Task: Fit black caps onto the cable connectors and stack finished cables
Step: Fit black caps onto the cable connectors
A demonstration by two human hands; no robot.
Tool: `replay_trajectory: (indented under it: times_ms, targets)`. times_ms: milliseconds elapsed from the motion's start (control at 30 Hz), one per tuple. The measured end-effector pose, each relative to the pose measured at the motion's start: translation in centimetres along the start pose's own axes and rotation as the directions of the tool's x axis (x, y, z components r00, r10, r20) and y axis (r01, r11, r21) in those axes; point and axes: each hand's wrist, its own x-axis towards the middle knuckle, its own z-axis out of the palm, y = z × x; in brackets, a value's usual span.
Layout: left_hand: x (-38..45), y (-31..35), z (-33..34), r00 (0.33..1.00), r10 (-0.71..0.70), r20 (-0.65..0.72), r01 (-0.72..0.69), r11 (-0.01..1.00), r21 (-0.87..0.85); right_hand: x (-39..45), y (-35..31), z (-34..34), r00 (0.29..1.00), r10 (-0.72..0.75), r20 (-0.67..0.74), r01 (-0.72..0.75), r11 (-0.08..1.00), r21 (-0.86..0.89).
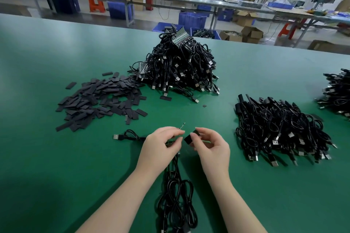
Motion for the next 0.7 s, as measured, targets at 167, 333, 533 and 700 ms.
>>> replay_trajectory:
  times_ms: [167, 333, 533, 700]
  targets:
    - [-0.07, -0.07, -0.03, 0.997, 0.003, 0.073, -0.001, 0.999, -0.036, 0.05, 0.04, -0.02, 0.998, 0.022, 0.057, -0.026, 0.998, 0.064]
    - [0.03, -0.05, -0.22, 0.997, -0.027, 0.078, 0.031, 0.998, -0.058, 0.0, 0.05, -0.07, 0.998, 0.034, 0.05, -0.037, 0.998, 0.059]
    - [-0.02, -0.1, -0.27, 0.995, -0.037, 0.088, 0.041, 0.998, -0.05, 0.19, 0.08, -0.2, 0.994, 0.071, 0.077, -0.081, 0.989, 0.124]
    - [0.06, 0.07, -0.44, 0.997, -0.021, 0.077, 0.025, 0.998, -0.057, 0.14, -0.1, -0.19, 0.991, 0.064, 0.114, -0.08, 0.987, 0.141]
